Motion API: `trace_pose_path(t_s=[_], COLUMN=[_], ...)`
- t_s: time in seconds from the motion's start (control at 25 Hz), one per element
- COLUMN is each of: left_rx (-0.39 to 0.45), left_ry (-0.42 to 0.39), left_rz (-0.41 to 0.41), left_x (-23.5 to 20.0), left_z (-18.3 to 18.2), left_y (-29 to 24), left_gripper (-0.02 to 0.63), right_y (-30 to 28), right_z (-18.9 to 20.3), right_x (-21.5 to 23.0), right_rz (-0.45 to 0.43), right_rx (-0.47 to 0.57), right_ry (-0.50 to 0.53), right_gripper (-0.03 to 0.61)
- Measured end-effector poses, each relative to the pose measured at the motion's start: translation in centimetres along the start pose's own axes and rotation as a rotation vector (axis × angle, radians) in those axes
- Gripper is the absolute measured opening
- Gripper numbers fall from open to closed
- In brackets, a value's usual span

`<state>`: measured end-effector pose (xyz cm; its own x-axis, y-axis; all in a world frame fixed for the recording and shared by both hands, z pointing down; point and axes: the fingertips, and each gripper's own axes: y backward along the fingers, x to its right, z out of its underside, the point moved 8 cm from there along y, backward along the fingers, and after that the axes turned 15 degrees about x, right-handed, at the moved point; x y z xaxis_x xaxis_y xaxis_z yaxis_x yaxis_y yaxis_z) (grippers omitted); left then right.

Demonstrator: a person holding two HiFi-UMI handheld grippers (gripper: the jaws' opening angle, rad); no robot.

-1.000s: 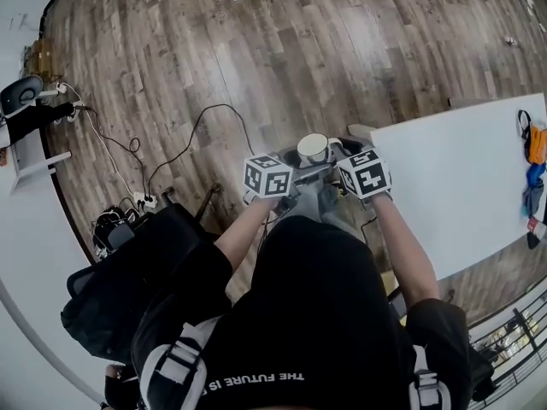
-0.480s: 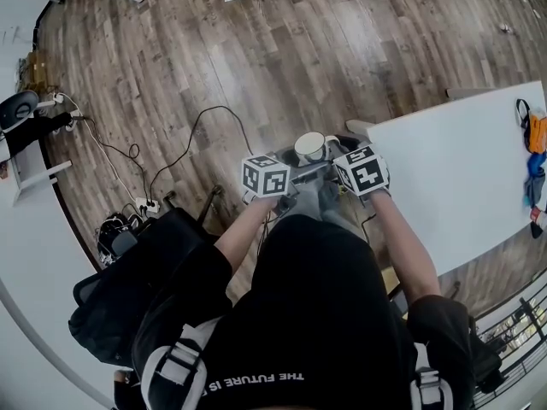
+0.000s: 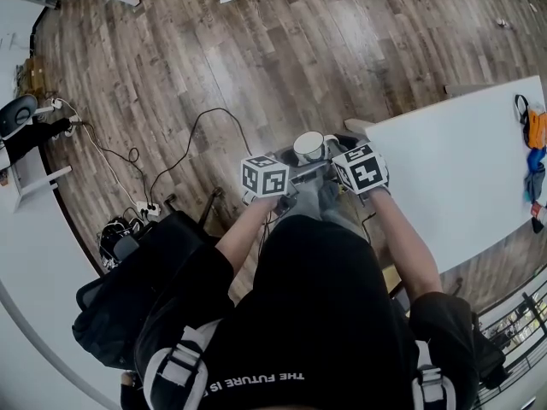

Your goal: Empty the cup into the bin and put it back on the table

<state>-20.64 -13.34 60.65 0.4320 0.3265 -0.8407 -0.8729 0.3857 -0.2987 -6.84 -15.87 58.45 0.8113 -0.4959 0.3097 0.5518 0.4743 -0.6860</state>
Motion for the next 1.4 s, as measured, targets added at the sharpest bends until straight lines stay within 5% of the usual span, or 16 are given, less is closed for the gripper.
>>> trace_pose_path(t_s=[0.24,0.56,0.92,1.0,1.24,1.4], left_rx=[0.027,0.131,0.299,0.306,0.192,0.090], left_ry=[-0.047,-0.331,-0.943,-1.025,-1.063,-1.103], left_rz=[0.012,0.068,0.200,0.240,0.389,0.593], left_x=[1.3,5.8,14.8,16.5,19.7,23.9], left_z=[-2.4,-8.1,-11.6,-11.6,-10.2,-7.4], left_y=[0.2,1.2,4.4,4.5,0.4,-6.3], left_gripper=[0.371,0.371,0.371,0.371,0.371,0.371], right_y=[0.9,4.6,12.8,14.4,19.3,25.5], right_z=[-2.6,-8.4,-12.3,-12.1,-9.5,-5.3], right_x=[-0.3,-1.4,-5.2,-5.6,-3.6,0.1], right_rz=[0.027,0.083,0.121,0.144,0.318,0.513], right_rx=[0.067,0.351,0.770,0.827,0.857,0.877], right_ry=[0.036,0.154,0.318,0.317,0.298,0.244], right_gripper=[0.051,0.051,0.051,0.051,0.051,0.051])
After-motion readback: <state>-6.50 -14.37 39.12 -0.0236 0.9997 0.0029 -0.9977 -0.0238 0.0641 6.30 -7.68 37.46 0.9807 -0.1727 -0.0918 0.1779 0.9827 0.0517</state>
